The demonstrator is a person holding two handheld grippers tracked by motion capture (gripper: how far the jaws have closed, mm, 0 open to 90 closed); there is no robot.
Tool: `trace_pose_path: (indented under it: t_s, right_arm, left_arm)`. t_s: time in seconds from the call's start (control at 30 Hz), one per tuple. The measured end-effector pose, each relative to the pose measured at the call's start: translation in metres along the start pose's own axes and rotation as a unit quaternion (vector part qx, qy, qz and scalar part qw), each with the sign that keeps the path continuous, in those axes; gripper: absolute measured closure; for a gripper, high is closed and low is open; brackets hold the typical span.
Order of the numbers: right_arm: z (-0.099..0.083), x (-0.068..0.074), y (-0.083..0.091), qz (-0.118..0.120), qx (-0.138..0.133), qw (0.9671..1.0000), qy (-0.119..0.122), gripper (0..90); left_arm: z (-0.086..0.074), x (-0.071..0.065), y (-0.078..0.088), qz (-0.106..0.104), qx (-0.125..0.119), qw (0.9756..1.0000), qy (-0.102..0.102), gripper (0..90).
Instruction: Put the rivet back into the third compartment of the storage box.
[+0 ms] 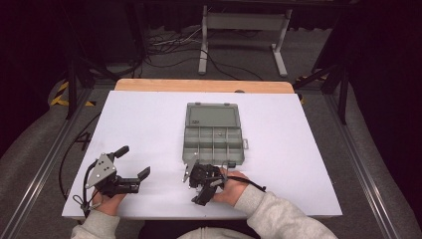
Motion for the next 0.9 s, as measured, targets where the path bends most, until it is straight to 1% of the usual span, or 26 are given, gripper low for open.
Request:
trace_pose_path:
  t_s: [0.07, 0.17, 0.3, 0.43, 0.47, 0.7, 0.77, 0.9]
  right_arm:
    - [0.0001, 0.0003, 0.0003, 0.000, -0.001, 1.0000, 0.001, 48.6]
    - [0.0003, 0.0011, 0.0004, 0.005, 0.002, 1.0000, 0.005, 59.8]
    - [0.0007, 0.0011, -0.0002, 0.005, 0.005, 0.9999, 0.007, 69.8]
    - [0.0009, 0.0008, -0.0003, 0.008, 0.004, 1.0000, 0.001, 79.4]
    - [0.0006, 0.0000, -0.0001, 0.007, 0.006, 0.9999, 0.004, 81.5]
    - [0.0011, 0.0008, 0.0006, 0.011, 0.007, 0.9999, 0.001, 82.4]
    - [0.0015, 0.0012, 0.0026, 0.010, 0.007, 0.9999, 0.006, 82.4]
    - [0.0025, 0.0022, 0.0066, 0.007, 0.003, 1.0000, 0.007, 82.4]
  left_arm:
    - [0.0000, 0.0000, 0.0002, 0.000, 0.000, 1.0000, 0.000, 1.1]
    - [0.0000, 0.0001, 0.0001, 0.000, 0.000, 1.0000, 0.000, 1.1]
    - [0.0000, 0.0000, 0.0001, 0.000, 0.000, 1.0000, 0.000, 1.1]
    - [0.0001, -0.0004, -0.0001, 0.001, -0.001, 1.0000, -0.002, 1.1]
    - [0.0002, -0.0008, -0.0002, 0.002, -0.001, 1.0000, -0.003, 1.1]
    - [0.0002, -0.0003, 0.0003, 0.001, 0.000, 1.0000, -0.003, 1.1]
    - [0.0002, -0.0005, -0.0001, 0.001, -0.001, 1.0000, -0.002, 1.1]
    - [0.0002, -0.0006, -0.0001, 0.001, -0.001, 1.0000, -0.002, 1.1]
Point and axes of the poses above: each handheld gripper's, and its own axes: y roughly backward along the jaws, z roughly out of its top, x roughly to its left, the point moved 2 cm from there along -y, roughly forward along the jaws, and after that the axes turned 12 degrees about x, right-handed, at the moved point
